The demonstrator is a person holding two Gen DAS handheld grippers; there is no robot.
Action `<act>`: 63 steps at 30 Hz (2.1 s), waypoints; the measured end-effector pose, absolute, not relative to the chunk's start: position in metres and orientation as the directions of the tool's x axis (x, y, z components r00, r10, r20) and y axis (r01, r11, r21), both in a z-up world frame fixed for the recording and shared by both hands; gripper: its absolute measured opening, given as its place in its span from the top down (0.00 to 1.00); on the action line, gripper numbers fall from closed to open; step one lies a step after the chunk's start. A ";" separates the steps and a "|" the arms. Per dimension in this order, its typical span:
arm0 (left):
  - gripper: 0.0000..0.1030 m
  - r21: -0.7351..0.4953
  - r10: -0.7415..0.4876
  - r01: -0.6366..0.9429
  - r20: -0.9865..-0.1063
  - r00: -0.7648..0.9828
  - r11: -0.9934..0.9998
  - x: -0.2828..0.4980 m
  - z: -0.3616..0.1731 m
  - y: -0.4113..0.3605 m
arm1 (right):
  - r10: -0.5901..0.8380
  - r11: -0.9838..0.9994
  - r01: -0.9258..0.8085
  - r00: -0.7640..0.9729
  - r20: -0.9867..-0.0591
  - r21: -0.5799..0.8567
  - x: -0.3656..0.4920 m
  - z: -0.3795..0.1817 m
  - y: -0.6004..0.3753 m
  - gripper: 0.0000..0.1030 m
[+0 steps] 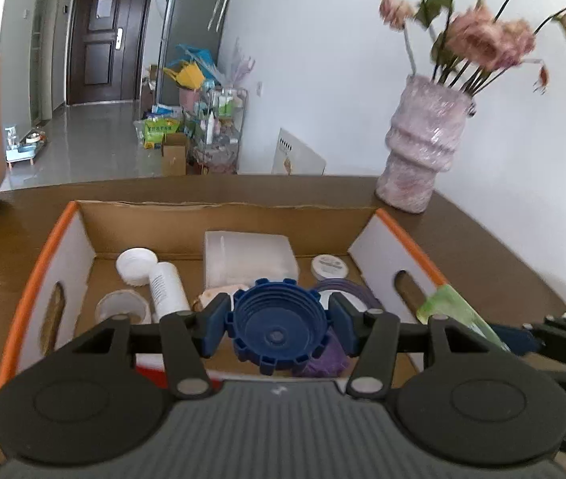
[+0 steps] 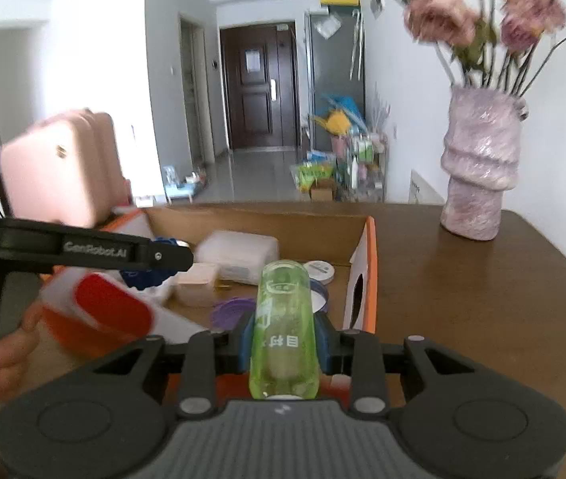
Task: Organize rigid objects
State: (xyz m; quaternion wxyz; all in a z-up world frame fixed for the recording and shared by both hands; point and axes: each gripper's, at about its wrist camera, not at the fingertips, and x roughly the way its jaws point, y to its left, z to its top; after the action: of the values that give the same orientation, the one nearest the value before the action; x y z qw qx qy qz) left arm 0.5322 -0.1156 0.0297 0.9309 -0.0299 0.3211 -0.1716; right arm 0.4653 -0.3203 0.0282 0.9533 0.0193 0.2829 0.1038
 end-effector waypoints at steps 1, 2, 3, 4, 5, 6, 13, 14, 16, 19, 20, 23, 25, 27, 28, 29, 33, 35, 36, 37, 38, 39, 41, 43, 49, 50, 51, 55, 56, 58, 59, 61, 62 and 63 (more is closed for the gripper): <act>0.46 -0.159 -0.339 0.306 -0.594 0.730 0.939 0.539 0.025 -0.118 | 0.200 0.979 -0.181 0.815 -0.544 0.090 0.478 0.025 -0.320 0.71; 0.46 -0.151 -0.341 0.317 -0.602 0.722 0.936 0.546 0.020 -0.120 | 0.191 0.981 -0.180 0.813 -0.551 0.075 0.488 0.023 -0.318 0.71; 0.46 -0.143 -0.335 0.316 -0.613 0.716 0.938 0.552 0.016 -0.121 | 0.176 0.983 -0.170 0.812 -0.557 0.062 0.497 0.020 -0.316 0.71; 0.46 -0.134 -0.324 0.312 -0.628 0.708 0.941 0.558 0.011 -0.123 | 0.157 0.986 -0.159 0.811 -0.564 0.045 0.505 0.018 -0.315 0.74; 0.45 -0.123 -0.312 0.309 -0.646 0.696 0.943 0.563 0.006 -0.125 | 0.140 0.988 -0.156 0.809 -0.571 0.022 0.511 0.015 -0.313 0.80; 0.40 -0.120 -0.301 0.301 -0.664 0.685 0.946 0.566 0.002 -0.125 | 0.124 0.988 -0.156 0.808 -0.575 -0.006 0.518 0.013 -0.311 0.82; 0.17 -0.135 -0.333 0.323 -0.629 0.703 0.937 0.553 0.014 -0.116 | 0.139 0.989 -0.140 0.848 -0.512 0.037 0.513 0.026 -0.322 0.63; 0.16 -0.139 -0.333 0.319 -0.623 0.708 0.938 0.552 0.018 -0.114 | 0.148 0.989 -0.138 0.849 -0.507 0.057 0.514 0.030 -0.327 0.63; 0.13 -0.136 -0.324 0.307 -0.612 0.721 0.942 0.546 0.029 -0.111 | 0.157 0.988 -0.135 0.857 -0.491 0.079 0.508 0.041 -0.334 0.63; 0.08 -0.123 -0.310 0.297 -0.590 0.746 0.947 0.533 0.046 -0.104 | 0.141 0.990 -0.117 0.872 -0.469 0.080 0.495 0.060 -0.344 0.63; 0.07 -0.117 -0.305 0.294 -0.581 0.755 0.949 0.526 0.052 -0.102 | 0.142 0.990 -0.117 0.874 -0.465 0.084 0.490 0.065 -0.346 0.63; 0.03 -0.092 -0.282 0.280 -0.560 0.779 0.956 0.500 0.066 -0.091 | 0.166 0.986 -0.143 0.863 -0.477 0.084 0.469 0.077 -0.349 0.50; 0.01 -0.085 -0.271 0.270 -0.555 0.787 0.959 0.480 0.072 -0.082 | 0.182 0.983 -0.170 0.856 -0.484 0.069 0.455 0.081 -0.346 0.43; 0.00 -0.069 -0.246 0.249 -0.546 0.801 0.966 0.456 0.077 -0.072 | 0.189 0.981 -0.186 0.852 -0.488 0.055 0.436 0.086 -0.342 0.41; 0.00 -0.062 -0.234 0.238 -0.536 0.811 0.969 0.444 0.079 -0.067 | 0.194 0.980 -0.190 0.853 -0.484 0.059 0.427 0.088 -0.340 0.38; 0.00 -0.055 -0.220 0.225 -0.522 0.824 0.973 0.430 0.081 -0.062 | 0.199 0.979 -0.192 0.855 -0.478 0.065 0.417 0.090 -0.338 0.35; 0.00 -0.048 -0.195 0.196 -0.481 0.855 0.979 0.384 0.088 -0.045 | 0.220 0.975 -0.207 0.861 -0.459 0.080 0.378 0.096 -0.331 0.24; 0.00 -0.057 -0.187 0.182 -0.470 0.862 0.982 0.365 0.093 -0.037 | 0.225 0.974 -0.209 0.863 -0.452 0.085 0.362 0.096 -0.329 0.24; 0.00 -0.063 -0.184 0.175 -0.462 0.868 0.983 0.356 0.095 -0.033 | 0.226 0.974 -0.208 0.864 -0.449 0.090 0.354 0.096 -0.328 0.24; 0.00 -0.064 -0.181 0.170 -0.452 0.874 0.983 0.347 0.098 -0.030 | 0.228 0.974 -0.207 0.865 -0.447 0.095 0.346 0.096 -0.327 0.24; 0.00 -0.060 -0.178 0.169 -0.441 0.879 0.984 0.337 0.100 -0.027 | 0.229 0.974 -0.205 0.868 -0.441 0.101 0.338 0.096 -0.326 0.23; 0.00 -0.057 -0.179 0.172 -0.430 0.885 0.983 0.328 0.102 -0.025 | 0.228 0.974 -0.202 0.873 -0.431 0.106 0.328 0.097 -0.324 0.22; 0.00 -0.054 -0.186 0.180 -0.420 0.888 0.982 0.314 0.103 -0.021 | 0.227 0.974 -0.198 0.878 -0.422 0.111 0.314 0.097 -0.321 0.19; 0.00 -0.051 -0.182 0.177 -0.413 0.892 0.983 0.300 0.105 -0.018 | 0.228 0.974 -0.198 0.882 -0.413 0.114 0.299 0.098 -0.317 0.19; 0.00 0.000 -0.139 0.149 -0.352 0.925 0.989 0.250 0.102 -0.008 | 0.207 0.978 -0.185 0.914 -0.348 0.093 0.249 0.096 -0.303 0.15; 0.00 0.016 -0.128 0.141 -0.337 0.933 0.990 0.241 0.099 -0.007 | 0.204 0.979 -0.184 0.923 -0.325 0.090 0.237 0.094 -0.302 0.14; 0.00 0.031 -0.117 0.134 -0.325 0.938 0.990 0.231 0.096 -0.007 | 0.198 0.980 -0.179 0.931 -0.306 0.088 0.226 0.092 -0.301 0.13; 0.00 0.052 -0.120 0.141 -0.296 0.948 0.989 0.190 0.085 -0.003 | 0.169 0.984 -0.147 0.950 -0.262 0.100 0.183 0.083 -0.297 0.12; 0.00 0.045 -0.126 0.146 -0.296 0.947 0.988 0.179 0.082 -0.001 | 0.164 0.984 -0.141 0.952 -0.256 0.106 0.172 0.080 -0.297 0.11; 0.00 0.023 -0.138 0.151 -0.291 0.947 0.988 0.156 0.077 0.004 | 0.161 0.985 -0.138 0.954 -0.252 0.106 0.148 0.072 -0.294 0.11; 0.00 0.010 -0.133 0.142 -0.287 0.949 0.990 0.143 0.074 0.007 | 0.160 0.985 -0.139 0.954 -0.252 0.098 0.136 0.068 -0.292 0.11; 0.00 -0.008 -0.126 0.129 -0.274 0.953 0.992 0.117 0.067 0.012 | 0.155 0.986 -0.135 0.953 -0.260 0.094 0.113 0.060 -0.287 0.11; 0.00 -0.006 -0.114 0.117 -0.271 0.956 0.993 0.104 0.062 0.013 | 0.158 0.986 -0.139 0.953 -0.259 0.090 0.104 0.058 -0.286 0.11; 0.00 0.003 -0.099 0.104 -0.272 0.957 0.995 0.094 0.057 0.013 | 0.155 0.986 -0.137 0.956 -0.250 0.091 0.092 0.055 -0.284 0.10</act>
State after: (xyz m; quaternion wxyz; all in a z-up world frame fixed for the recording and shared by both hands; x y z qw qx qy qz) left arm 0.0939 0.0130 0.0572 0.9892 0.0084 0.1373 -0.0513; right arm 0.0916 -0.2835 0.0553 0.9882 0.0362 0.1293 0.0738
